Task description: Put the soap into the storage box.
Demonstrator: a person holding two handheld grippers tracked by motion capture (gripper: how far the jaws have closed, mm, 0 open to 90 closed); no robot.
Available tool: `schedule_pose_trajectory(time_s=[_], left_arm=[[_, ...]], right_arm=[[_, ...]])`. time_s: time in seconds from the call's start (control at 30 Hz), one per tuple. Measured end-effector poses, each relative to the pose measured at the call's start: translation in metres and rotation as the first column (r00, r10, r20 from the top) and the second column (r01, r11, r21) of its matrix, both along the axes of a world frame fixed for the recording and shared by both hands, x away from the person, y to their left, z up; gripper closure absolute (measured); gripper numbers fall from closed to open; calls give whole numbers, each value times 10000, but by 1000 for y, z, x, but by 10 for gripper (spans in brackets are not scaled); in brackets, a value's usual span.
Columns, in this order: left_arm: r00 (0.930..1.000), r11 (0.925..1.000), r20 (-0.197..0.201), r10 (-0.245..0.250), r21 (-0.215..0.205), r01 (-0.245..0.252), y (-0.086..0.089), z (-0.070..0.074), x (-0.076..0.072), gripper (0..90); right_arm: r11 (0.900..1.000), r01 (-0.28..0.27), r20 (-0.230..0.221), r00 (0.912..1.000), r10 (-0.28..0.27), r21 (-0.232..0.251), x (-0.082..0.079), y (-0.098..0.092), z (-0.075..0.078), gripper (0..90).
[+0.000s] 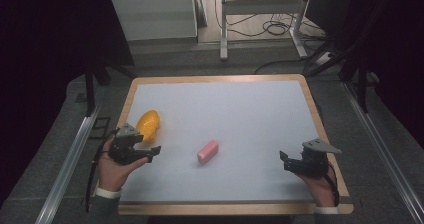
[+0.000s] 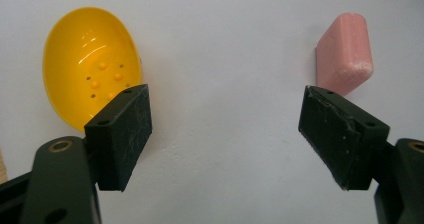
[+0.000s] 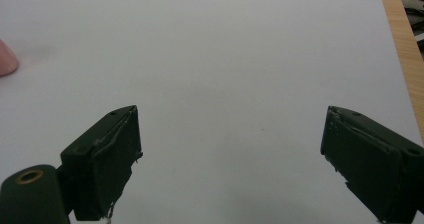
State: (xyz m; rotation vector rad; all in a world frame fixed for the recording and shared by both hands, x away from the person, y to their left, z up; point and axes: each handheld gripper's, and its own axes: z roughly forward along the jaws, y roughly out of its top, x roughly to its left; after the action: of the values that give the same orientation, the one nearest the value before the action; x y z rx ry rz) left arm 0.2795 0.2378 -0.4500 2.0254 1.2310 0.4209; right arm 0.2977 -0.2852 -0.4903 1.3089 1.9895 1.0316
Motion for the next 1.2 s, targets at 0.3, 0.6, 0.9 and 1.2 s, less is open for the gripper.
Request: schedule_pose_trajectory(time_s=[0.3,0.6,0.9,1.2], left_arm=[[10000,9996,16,28,278,-29,-8,2,4,218],[9997,9988,-103,-235,430,239,-17,2,8,217],[9993,9964,-102,-370,764,377,-26,3,11,218],[9975,9935,-241,-671,906,690,-39,3,16,217]], right_arm=[[9997,-3,-56,10000,1,-249,0,3,-1,93],[9996,49,-89,9999,-52,-275,1,3,-2,93],[9994,37,-157,9999,-42,-338,1,4,-3,93],[9993,59,-134,9999,-64,-369,1,4,-3,93]])
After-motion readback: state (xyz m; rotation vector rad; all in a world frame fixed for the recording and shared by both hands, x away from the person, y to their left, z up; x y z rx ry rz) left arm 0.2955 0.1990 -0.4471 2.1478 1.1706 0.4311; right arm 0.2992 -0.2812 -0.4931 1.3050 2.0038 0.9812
